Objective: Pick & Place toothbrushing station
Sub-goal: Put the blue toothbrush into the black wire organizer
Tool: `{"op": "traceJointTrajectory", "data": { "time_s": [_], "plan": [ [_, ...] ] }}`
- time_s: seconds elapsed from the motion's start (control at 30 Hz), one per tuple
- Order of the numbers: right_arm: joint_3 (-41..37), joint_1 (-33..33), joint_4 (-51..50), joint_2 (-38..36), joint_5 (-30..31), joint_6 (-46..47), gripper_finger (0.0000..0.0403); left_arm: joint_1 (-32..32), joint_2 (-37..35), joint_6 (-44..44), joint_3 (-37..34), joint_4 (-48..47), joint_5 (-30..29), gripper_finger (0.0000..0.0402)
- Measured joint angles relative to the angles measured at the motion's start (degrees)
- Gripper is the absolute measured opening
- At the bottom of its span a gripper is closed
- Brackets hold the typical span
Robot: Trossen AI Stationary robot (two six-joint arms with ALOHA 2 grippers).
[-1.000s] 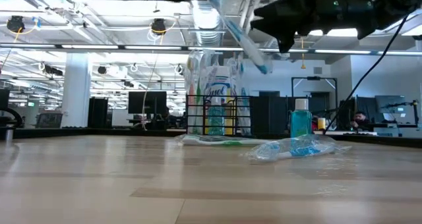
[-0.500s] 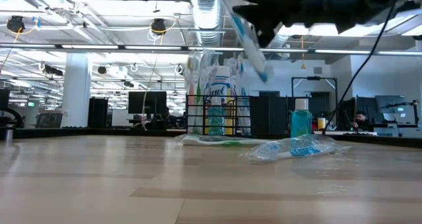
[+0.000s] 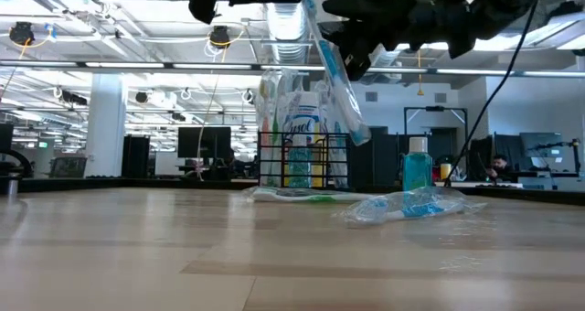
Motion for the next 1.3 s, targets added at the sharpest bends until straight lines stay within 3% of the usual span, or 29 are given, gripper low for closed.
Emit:
{"op": "traceJointTrajectory", "data": {
  "time_s": [1.3],
  "plan": [
    [0.0, 2.2, 1.4, 0.9, 6.7, -0.5, 0.0124, 0.0, 0.0, -0.5, -0.1, -0.1, -0.2, 0.0000]
  ]
}}
